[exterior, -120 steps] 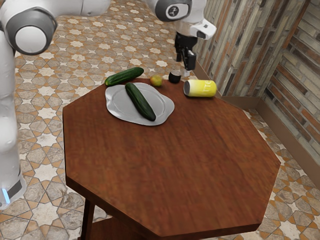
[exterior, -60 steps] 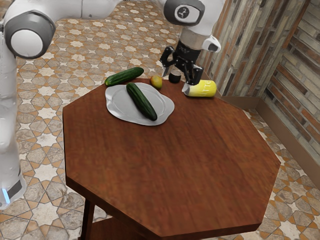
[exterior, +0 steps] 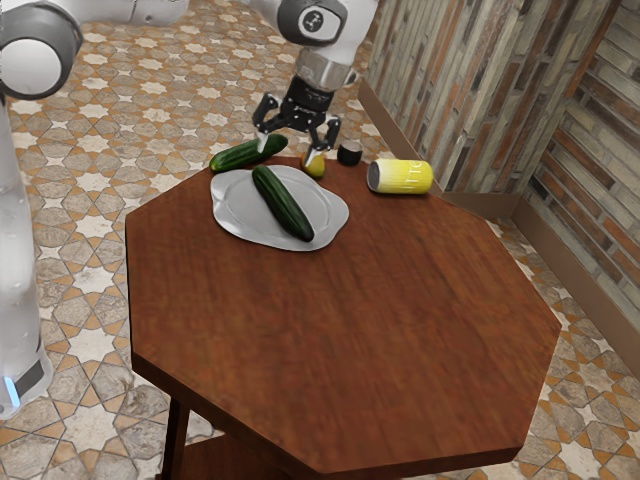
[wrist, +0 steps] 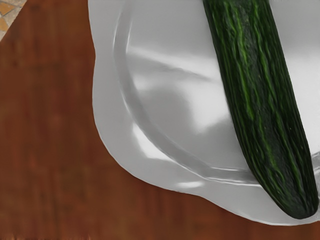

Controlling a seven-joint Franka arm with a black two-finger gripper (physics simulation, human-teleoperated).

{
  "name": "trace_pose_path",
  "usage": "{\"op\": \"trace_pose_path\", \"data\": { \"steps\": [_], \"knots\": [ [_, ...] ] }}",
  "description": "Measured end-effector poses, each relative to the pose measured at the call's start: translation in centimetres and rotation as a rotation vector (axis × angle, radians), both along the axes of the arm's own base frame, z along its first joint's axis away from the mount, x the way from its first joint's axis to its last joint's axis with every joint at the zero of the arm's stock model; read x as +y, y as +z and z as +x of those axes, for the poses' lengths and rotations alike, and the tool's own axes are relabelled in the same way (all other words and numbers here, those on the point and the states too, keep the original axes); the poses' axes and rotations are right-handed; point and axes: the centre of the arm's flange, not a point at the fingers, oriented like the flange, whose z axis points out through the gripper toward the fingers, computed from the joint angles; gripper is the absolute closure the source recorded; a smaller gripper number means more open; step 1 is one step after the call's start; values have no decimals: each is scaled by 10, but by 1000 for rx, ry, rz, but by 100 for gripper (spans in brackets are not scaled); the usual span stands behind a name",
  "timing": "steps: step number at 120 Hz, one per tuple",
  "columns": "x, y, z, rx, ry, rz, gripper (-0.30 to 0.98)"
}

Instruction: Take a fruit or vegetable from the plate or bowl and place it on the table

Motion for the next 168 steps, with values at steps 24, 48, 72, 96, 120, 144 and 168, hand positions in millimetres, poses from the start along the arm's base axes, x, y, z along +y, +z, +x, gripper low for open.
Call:
{"op": "trace_pose_path", "data": {
  "steps": [24, 48, 72, 96, 120, 144, 168],
  "knots": [
    [-1, -29, 18, -30, 103, 40, 0],
    [38, -42, 6, -65, 226, 59, 0],
    [53, -62, 10, -65, 280, 68, 0],
    [43, -66, 17, -80, 279, 74, 0],
    [63, -88, 18, -56, 322, 72, 0],
    [86, -111, 22, -40, 364, 76, 0],
    [74, -121, 36, -58, 330, 97, 0]
  ]
}}
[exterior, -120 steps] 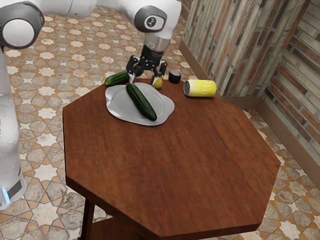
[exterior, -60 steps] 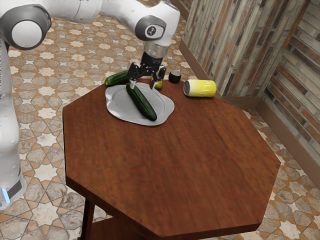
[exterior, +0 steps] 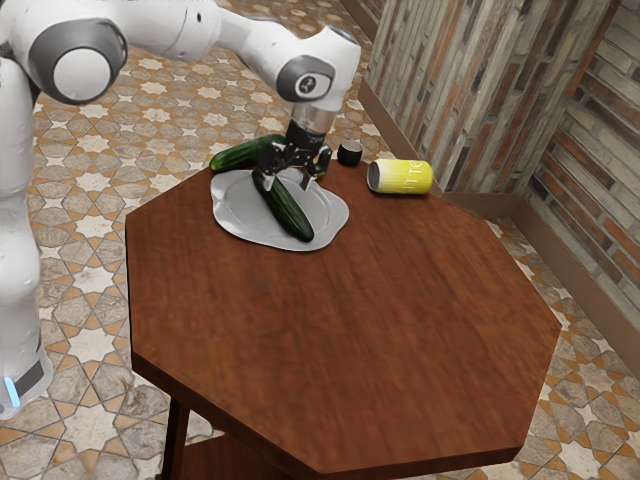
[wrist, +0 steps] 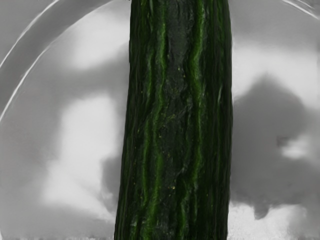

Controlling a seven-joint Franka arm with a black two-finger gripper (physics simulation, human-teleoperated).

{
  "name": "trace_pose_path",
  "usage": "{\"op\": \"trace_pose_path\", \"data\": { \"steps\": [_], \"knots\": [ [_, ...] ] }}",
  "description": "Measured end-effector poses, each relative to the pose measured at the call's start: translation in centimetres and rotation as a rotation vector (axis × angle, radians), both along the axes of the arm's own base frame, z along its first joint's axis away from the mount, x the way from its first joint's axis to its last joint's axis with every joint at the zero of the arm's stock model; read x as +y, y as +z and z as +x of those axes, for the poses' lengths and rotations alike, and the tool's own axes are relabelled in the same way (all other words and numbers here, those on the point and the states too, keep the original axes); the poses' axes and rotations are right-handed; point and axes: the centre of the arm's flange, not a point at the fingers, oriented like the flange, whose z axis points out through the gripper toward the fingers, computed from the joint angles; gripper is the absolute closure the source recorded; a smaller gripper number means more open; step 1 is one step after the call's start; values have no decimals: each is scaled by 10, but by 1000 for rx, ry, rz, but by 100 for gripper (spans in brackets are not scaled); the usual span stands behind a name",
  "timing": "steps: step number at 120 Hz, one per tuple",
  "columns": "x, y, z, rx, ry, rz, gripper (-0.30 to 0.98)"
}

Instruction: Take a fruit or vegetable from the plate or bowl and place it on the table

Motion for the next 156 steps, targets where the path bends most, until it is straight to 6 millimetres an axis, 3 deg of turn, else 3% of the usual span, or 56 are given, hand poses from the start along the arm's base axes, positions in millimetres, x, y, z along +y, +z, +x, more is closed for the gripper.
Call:
{"op": "trace_pose_path", "data": {
  "steps": [11, 36, 69, 156],
  "knots": [
    [-6, -4, 7, -9, -18, 14, 0],
    [7, -15, 12, -19, -8, 36, 0],
    [7, -32, 20, -14, -13, 41, 0],
    [6, -53, 26, 3, -15, 38, 0]
  ]
}}
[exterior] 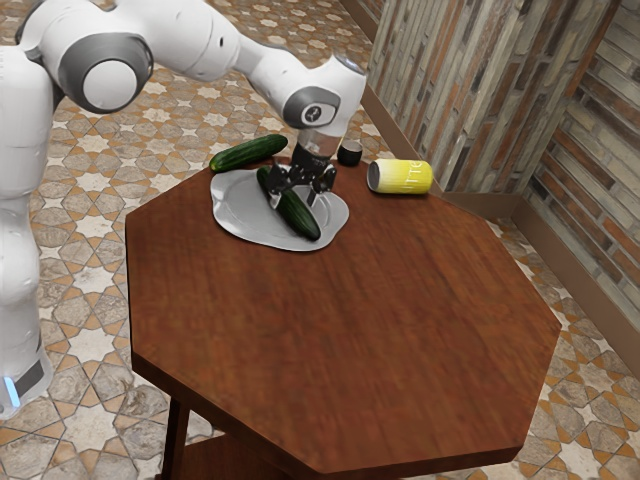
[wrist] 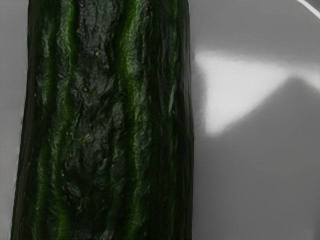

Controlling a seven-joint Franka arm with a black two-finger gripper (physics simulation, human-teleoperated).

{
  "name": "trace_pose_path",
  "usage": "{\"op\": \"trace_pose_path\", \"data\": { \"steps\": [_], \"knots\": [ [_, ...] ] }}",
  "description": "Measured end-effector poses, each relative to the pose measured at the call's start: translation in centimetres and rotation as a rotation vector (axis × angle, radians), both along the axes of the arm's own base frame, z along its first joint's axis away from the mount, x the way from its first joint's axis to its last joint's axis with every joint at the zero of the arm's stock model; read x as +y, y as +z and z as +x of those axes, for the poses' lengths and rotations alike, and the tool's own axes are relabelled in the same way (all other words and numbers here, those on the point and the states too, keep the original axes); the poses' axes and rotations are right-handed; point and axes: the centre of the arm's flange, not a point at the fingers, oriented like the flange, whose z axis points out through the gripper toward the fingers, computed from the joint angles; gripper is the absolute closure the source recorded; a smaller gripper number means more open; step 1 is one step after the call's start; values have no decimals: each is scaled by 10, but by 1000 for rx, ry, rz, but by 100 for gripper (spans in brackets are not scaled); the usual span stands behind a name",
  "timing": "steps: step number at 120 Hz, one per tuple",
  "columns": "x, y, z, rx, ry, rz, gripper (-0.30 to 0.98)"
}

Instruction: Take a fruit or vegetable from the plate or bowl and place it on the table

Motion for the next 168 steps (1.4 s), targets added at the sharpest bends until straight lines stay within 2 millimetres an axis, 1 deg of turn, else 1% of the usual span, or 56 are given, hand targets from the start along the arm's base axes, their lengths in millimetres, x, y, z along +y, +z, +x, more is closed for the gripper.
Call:
{"op": "trace_pose_path", "data": {
  "steps": [6, 32, 39, 46, 53, 63, 72, 79, 91, 102, 112, 122, 128, 140, 157, 168],
  "knots": [
    [0, 0, 0, 1, 0, 0, 5],
    [0, 1, -2, 11, -8, -1, 38],
    [-3, 2, -2, 14, -14, -2, 46],
    [-7, 9, -2, 9, -24, -1, 51],
    [-16, 23, 0, -10, -42, 3, 55],
    [-32, 47, 6, -41, -80, 18, 52],
    [-43, 62, 8, -56, -105, 26, 51],
    [-52, 72, 10, -67, -128, 38, 46],
    [-73, 96, 20, -95, -179, 62, 45],
    [-93, 110, 30, -111, -229, 86, 45],
    [-104, 118, 38, -123, -257, 98, 45],
    [-115, 123, 49, -133, -287, 109, 45],
    [-125, 123, 56, -136, -310, 113, 45],
    [-157, 119, 65, -134, -373, 107, 45],
    [-199, 112, 69, -129, -449, 91, 45],
    [-216, 104, 71, -119, -485, 87, 45]
  ]
}}
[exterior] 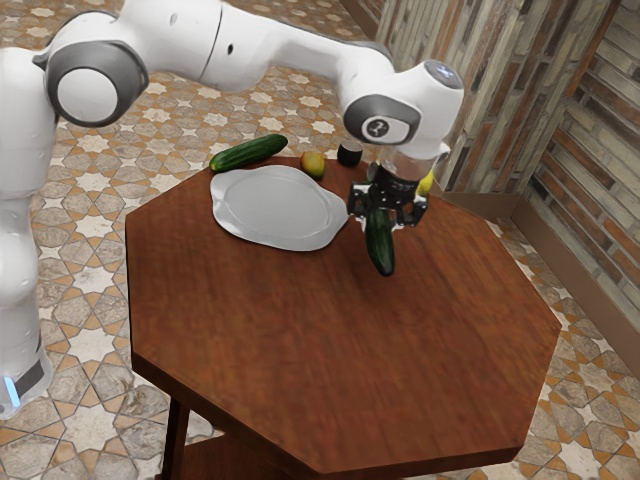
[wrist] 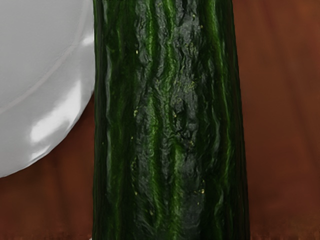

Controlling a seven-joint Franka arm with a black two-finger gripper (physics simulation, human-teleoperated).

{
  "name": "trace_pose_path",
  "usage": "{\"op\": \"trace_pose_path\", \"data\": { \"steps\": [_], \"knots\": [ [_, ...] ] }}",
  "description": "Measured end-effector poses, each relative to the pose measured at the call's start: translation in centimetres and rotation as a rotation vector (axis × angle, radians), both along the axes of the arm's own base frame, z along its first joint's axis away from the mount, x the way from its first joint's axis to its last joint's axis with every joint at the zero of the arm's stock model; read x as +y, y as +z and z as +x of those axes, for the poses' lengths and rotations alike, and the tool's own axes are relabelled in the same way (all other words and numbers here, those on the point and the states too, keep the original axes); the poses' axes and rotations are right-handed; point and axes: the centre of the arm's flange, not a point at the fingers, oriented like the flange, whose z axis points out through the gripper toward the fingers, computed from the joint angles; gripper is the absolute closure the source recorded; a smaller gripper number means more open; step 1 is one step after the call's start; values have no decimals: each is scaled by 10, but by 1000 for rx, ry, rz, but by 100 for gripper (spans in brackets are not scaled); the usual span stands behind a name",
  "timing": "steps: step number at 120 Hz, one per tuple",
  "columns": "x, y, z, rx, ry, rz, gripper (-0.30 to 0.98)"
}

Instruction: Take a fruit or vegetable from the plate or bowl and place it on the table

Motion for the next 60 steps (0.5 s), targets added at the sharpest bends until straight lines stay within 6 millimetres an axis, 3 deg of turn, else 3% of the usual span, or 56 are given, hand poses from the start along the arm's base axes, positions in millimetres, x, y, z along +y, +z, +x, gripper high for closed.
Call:
{"op": "trace_pose_path", "data": {
  "steps": [6, 20, 39, 50, 60],
  "knots": [
    [-6, -2, 0, 2, -13, 1, 45],
    [-10, -5, 3, -9, -25, 0, 20],
    [-11, 0, 4, -32, -35, 15, 6],
    [-37, 15, -1, -64, -85, 28, 3],
    [-62, 55, -8, -133, -204, 83, 2]
  ]
}}
